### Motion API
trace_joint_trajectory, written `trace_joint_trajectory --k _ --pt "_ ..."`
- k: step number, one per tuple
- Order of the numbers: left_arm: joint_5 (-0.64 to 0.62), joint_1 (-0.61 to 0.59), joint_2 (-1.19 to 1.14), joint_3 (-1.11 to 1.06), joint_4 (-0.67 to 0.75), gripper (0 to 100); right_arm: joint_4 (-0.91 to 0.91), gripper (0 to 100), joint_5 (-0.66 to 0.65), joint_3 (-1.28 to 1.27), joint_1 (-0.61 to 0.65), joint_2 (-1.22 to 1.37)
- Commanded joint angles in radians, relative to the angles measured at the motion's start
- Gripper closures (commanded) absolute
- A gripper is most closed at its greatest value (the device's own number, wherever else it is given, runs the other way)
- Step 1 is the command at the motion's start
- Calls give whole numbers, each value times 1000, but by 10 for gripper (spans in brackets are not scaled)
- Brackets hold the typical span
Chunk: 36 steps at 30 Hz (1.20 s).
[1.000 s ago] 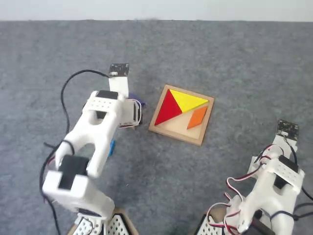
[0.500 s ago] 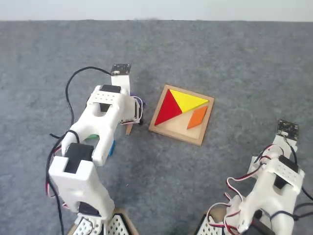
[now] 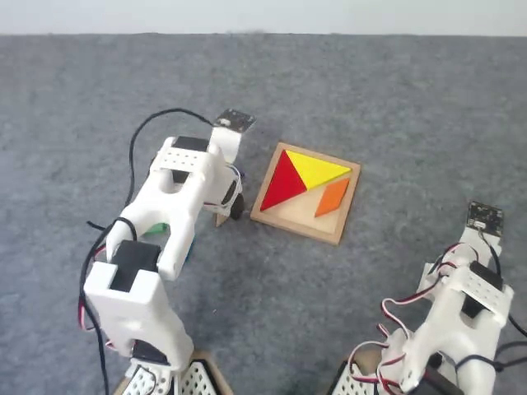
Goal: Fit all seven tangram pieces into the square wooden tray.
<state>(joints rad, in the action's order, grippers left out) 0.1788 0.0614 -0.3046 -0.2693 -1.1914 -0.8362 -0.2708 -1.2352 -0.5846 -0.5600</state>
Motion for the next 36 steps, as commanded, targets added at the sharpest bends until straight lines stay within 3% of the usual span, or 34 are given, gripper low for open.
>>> trace_joint_trajectory --k 1,13,20,27,36 --pt "64 -23 -23 110 -17 789 12 872 -12 -3 18 -10" --pt "95 -14 -118 139 -61 791 13 872 -12 -3 18 -10" --pt "71 -8 -118 131 -109 913 13 872 -12 -3 18 -10" --pt "37 21 -109 136 -112 919 13 872 -12 -3 18 -10" --pt "-95 206 43 242 -241 919 13 872 -11 -3 18 -10"
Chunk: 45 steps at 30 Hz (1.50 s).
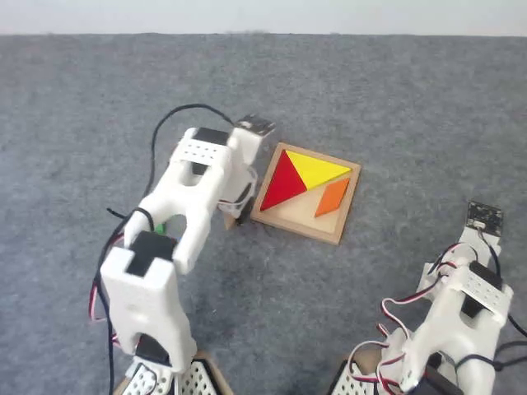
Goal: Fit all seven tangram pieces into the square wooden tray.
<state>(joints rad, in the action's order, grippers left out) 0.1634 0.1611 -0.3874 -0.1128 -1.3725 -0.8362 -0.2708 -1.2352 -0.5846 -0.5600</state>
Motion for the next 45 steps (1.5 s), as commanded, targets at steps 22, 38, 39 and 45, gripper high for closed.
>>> trace_joint_trajectory --k 22,38,39,45 --pt "-296 301 -512 1017 -264 916 13 872 -11 -3 18 -10" --pt "-298 325 -717 1288 -385 830 13 872 -11 -3 18 -12" --pt "-301 325 -717 1288 -385 830 13 872 -11 -3 18 -12" --pt "-302 333 -637 1274 -385 833 13 872 -11 -3 18 -12"
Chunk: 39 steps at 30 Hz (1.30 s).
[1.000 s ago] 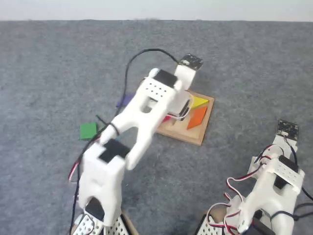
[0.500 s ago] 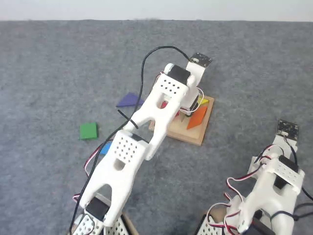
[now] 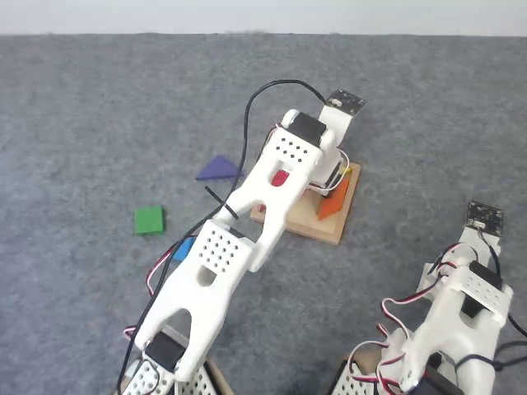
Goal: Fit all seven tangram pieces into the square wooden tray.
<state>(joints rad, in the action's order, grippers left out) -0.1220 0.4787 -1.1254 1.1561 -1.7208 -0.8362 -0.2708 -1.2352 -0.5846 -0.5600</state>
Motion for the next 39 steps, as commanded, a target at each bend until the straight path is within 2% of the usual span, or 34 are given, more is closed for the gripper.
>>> trace_joint_trajectory --k 1,7,14,19,23,26,29,32,39 --pt "-14 17 130 -2 -37 833 13 872 -11 -3 18 -12" --pt "15 -43 384 -176 -37 846 13 872 -12 -3 18 -12" --pt "92 -207 845 -684 -35 862 13 871 -12 -3 19 -12" --pt "212 -496 1138 -1070 6 854 13 870 -12 -3 19 -12" --pt "325 -761 1269 -1330 38 779 12 869 -14 -3 19 -13" --pt "417 -931 1321 -1446 68 775 12 869 -14 -3 19 -15" --pt "422 -1057 1336 -1509 166 773 10 868 -14 -3 19 -16" --pt "419 -1088 1335 -1569 244 770 10 868 -14 -3 19 -18" --pt "408 -993 1333 -1653 420 735 5 872 -54 -3 19 -18"
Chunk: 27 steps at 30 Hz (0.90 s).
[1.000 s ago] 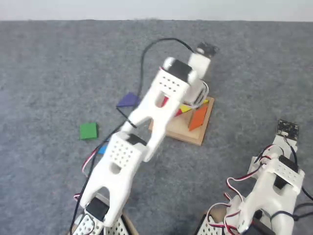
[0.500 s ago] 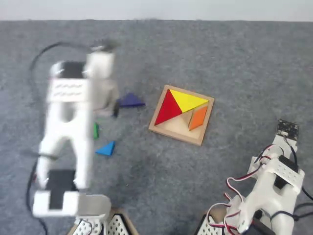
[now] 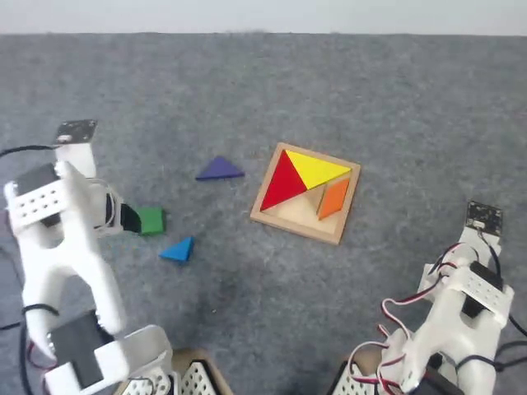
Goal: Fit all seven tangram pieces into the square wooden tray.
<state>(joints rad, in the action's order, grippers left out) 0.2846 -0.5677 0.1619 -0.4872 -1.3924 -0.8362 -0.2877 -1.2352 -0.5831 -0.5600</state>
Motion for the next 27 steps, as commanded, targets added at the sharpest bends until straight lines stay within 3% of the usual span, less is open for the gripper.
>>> trace_joint_trajectory --k 1,12,27 --pt "-17 66 43 -15 112 735 5 872 -40 -3 18 -18" --pt "-35 101 -316 124 163 736 5 872 -41 -3 18 -18" --pt "-43 141 -545 285 158 739 5 872 -38 -3 18 -18"
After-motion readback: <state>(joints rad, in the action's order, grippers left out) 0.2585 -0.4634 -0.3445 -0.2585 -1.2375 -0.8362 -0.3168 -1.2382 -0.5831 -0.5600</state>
